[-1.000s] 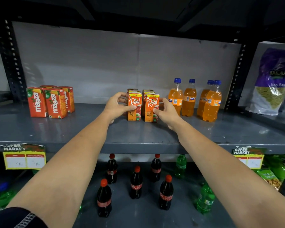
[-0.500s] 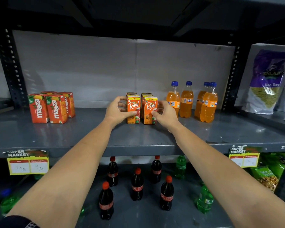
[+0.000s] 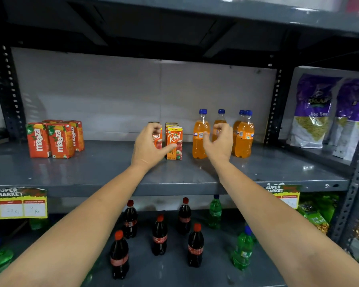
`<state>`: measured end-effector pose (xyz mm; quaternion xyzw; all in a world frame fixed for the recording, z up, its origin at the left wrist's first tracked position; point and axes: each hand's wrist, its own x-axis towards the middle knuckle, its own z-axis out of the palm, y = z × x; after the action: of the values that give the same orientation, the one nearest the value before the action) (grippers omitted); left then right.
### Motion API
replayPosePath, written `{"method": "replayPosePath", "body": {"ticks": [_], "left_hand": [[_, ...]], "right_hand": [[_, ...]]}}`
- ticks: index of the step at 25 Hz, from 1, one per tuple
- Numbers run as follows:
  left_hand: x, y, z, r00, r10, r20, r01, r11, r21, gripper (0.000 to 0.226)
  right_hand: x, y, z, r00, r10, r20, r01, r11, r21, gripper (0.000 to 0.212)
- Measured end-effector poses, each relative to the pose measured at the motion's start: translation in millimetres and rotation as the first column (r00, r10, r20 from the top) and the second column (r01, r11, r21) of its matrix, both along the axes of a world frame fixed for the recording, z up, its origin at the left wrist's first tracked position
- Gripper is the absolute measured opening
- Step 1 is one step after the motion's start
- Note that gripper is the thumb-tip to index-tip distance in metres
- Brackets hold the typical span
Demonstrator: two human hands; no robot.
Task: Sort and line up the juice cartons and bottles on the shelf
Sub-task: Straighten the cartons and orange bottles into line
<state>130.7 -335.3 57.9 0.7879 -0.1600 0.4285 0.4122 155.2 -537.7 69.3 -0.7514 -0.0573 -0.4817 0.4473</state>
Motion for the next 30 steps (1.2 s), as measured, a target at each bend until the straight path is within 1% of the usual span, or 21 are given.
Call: {"method": "replayPosePath", "body": {"ticks": [2,4,5,7,10,12,14,15,17,20,25,30], "left_hand": [[-0.9,-32.0,-0.5,0.998,-0.067,0.009,0.067,0.998,0.018,0.054],[3.8,-63.1,-1.1,0.994,-0.112,0.006,0.112,0.993,0.042,0.047],[7.8,-77.9,-1.7,0.993,-0.121,-0.016,0.121,0.991,0.057,0.048],[16.4,-100.2,-1.9,0.992,-0.09,-0.089,0.098,0.991,0.088,0.059],[27.3,-122.0,0.0,0.979,-0.023,-0.205,0.044,0.994,0.098,0.076],[36.0,-129.4,2.0,0.966,0.002,-0.259,0.014,0.998,0.058,0.082],[44.4,-133.0,3.7,0.954,0.015,-0.298,-0.014,1.0,0.004,0.081],[47.0,-134.3,4.8,0.947,0.026,-0.32,-0.034,0.999,-0.018,0.079],[50.2,-136.2,7.4,0.929,0.051,-0.366,-0.078,0.995,-0.059,0.075],[53.1,-141.8,8.8,0.909,0.084,-0.408,-0.111,0.993,-0.043,0.07],[60.6,-161.8,5.8,0.898,0.047,-0.438,-0.078,0.996,-0.051,0.075],[60.0,-181.3,9.3,0.884,0.158,-0.44,-0.179,0.984,-0.008,0.081]], "right_hand": [[0.5,-32.8,2.1,0.997,-0.054,0.058,0.057,0.997,-0.049,0.031],[1.0,-72.9,3.0,0.988,-0.134,0.08,0.139,0.989,-0.06,0.031],[3.0,-93.0,2.7,0.982,-0.177,0.064,0.18,0.982,-0.054,0.032],[8.8,-121.7,1.7,0.977,-0.212,0.02,0.213,0.977,-0.023,0.035],[20.2,-141.1,-0.2,0.985,-0.155,-0.073,0.156,0.988,0.004,0.043],[27.0,-147.5,-1.6,0.976,-0.061,-0.207,0.065,0.998,0.009,0.053],[30.4,-148.9,-2.5,0.932,0.056,-0.359,-0.03,0.996,0.08,0.064],[31.9,-148.8,-3.0,0.908,0.098,-0.407,-0.059,0.993,0.107,0.068],[33.7,-147.4,-4.2,0.875,0.126,-0.467,-0.085,0.991,0.108,0.07],[35.4,-147.9,-5.3,0.854,0.113,-0.508,-0.078,0.993,0.09,0.065],[38.1,-149.1,-6.8,0.857,0.082,-0.509,-0.065,0.997,0.05,0.064],[36.9,-149.3,-6.5,0.867,0.055,-0.495,-0.051,0.998,0.021,0.064]]}}
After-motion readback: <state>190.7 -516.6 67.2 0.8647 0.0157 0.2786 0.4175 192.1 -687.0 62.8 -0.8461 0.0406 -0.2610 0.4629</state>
